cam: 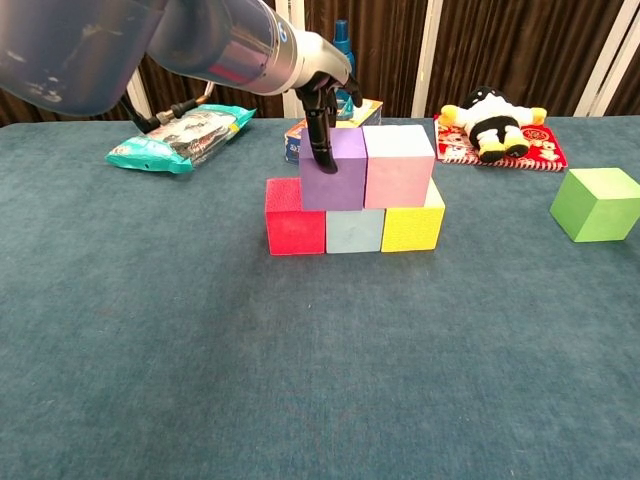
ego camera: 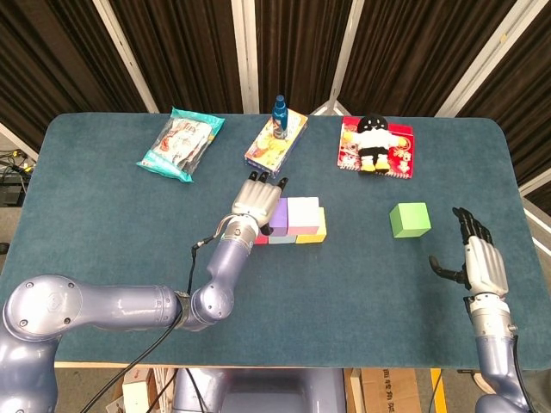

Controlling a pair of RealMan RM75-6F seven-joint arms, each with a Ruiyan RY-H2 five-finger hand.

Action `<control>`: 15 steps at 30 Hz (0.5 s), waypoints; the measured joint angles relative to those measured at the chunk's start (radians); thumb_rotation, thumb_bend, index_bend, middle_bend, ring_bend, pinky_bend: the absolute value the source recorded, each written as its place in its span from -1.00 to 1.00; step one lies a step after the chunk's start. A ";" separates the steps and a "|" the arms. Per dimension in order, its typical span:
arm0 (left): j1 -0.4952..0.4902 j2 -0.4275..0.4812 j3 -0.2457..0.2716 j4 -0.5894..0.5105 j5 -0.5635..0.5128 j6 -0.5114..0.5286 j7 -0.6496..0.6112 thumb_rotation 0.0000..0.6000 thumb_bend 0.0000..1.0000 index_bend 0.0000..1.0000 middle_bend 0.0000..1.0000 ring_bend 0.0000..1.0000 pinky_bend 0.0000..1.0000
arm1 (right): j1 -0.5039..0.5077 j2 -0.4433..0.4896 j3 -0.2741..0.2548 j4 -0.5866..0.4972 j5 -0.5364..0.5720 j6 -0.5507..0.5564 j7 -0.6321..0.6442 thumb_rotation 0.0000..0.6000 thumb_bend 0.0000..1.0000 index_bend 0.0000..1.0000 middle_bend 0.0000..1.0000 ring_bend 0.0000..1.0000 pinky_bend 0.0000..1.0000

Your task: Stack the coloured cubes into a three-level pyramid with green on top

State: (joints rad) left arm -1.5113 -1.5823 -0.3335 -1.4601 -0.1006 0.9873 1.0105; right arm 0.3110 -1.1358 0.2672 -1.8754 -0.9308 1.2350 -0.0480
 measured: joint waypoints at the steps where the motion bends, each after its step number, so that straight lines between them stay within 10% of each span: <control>1: 0.000 -0.001 -0.001 0.001 0.000 0.000 0.000 1.00 -0.33 -0.91 -0.21 -0.91 -0.89 | 0.000 0.000 0.000 -0.001 -0.001 0.000 0.000 1.00 -0.31 -1.00 -1.00 -1.00 -1.00; 15: 0.003 -0.003 -0.007 -0.006 0.012 0.006 0.005 1.00 -0.33 -0.94 -0.30 -0.91 -0.89 | -0.001 0.001 -0.001 -0.003 -0.003 0.001 0.002 1.00 -0.31 -1.00 -1.00 -1.00 -1.00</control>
State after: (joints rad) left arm -1.5085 -1.5852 -0.3406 -1.4666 -0.0888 0.9934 1.0160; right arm 0.3103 -1.1345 0.2667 -1.8783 -0.9337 1.2360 -0.0459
